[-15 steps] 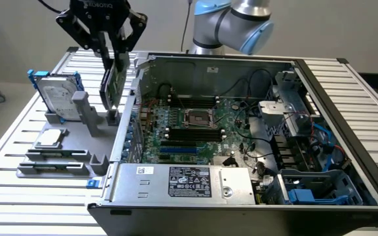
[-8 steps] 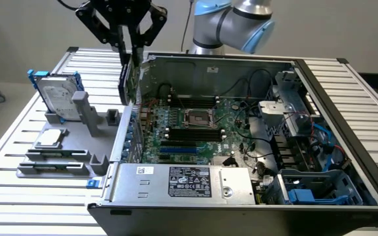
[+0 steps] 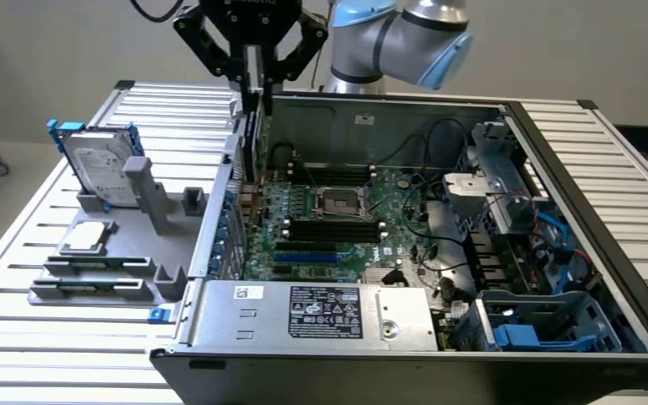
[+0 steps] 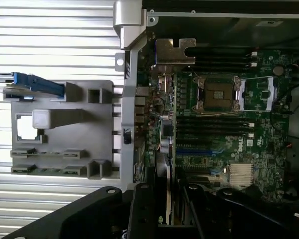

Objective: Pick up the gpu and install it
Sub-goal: 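Pick up the gpu and move the gpu toward the slot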

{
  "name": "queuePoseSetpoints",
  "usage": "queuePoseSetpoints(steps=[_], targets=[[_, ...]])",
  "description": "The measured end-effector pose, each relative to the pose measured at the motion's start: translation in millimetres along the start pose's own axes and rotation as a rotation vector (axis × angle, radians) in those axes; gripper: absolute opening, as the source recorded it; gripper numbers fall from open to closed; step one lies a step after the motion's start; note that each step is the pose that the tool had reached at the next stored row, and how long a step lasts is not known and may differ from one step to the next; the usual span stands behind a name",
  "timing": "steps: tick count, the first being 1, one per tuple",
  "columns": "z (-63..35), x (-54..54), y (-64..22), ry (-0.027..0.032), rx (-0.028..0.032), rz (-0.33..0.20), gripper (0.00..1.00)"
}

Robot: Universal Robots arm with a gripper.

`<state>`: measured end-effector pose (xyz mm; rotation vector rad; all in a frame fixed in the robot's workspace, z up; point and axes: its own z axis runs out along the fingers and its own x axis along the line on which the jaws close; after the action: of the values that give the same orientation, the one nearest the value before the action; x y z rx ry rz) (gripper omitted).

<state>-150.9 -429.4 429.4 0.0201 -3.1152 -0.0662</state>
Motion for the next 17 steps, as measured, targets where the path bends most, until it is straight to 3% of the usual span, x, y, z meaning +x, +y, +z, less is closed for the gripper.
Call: queuePoseSetpoints(steps=[17], targets=[[19.6,-76.0,0.3,0.0021,0.0045,0.000,0.26]])
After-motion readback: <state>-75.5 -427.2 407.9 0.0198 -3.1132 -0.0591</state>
